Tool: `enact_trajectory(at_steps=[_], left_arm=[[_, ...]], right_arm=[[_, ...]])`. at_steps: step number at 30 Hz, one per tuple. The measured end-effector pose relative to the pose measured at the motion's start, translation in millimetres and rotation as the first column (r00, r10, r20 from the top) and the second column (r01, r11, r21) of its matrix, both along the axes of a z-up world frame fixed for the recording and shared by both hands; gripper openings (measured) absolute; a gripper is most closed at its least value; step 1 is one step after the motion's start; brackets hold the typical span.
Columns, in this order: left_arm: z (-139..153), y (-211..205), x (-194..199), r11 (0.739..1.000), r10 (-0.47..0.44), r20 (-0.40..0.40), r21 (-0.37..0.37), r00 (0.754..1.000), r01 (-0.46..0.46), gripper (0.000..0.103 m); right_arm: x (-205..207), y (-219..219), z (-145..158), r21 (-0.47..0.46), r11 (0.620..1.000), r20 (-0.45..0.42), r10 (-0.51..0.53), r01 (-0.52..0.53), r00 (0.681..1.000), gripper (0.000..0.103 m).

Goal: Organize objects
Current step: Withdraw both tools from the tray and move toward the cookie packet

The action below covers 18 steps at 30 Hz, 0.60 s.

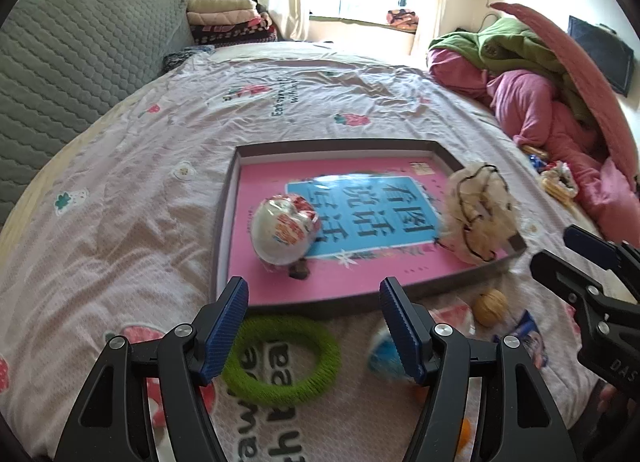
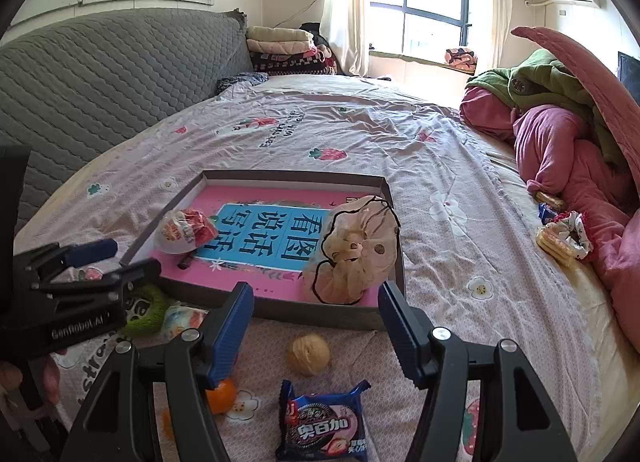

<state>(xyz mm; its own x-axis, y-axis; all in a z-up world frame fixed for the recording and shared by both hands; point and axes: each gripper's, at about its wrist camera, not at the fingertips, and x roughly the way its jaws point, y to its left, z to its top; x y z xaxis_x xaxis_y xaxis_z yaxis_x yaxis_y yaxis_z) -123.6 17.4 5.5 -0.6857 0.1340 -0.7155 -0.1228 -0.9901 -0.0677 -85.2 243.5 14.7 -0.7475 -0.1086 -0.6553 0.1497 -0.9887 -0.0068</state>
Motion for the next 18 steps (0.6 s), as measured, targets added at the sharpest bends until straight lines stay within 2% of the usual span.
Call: enact_trajectory(at_steps=[2, 12, 18], left_arm=[[2, 1, 5, 1.000, -0.003, -0.004, 0.006, 1.000, 0.003, 0.075], [10, -1, 25, 1.000, -0.002, -0.043, 0.010, 0.999, 0.002, 0.076], [16, 1, 35, 1.000, -0.009, -0.070, 0.011, 0.997, 0.010, 0.076]], right_arm=[[3, -1, 3, 0.003, 1.000, -0.005, 0.002, -0.002, 1.000, 0.064], [16, -5, 6, 0.000, 1.000, -0.001, 0.002, -0.002, 1.000, 0.065], [24, -9, 10, 0.035, 0.999, -0.014, -0.008, 0.008, 1.000, 0.067]])
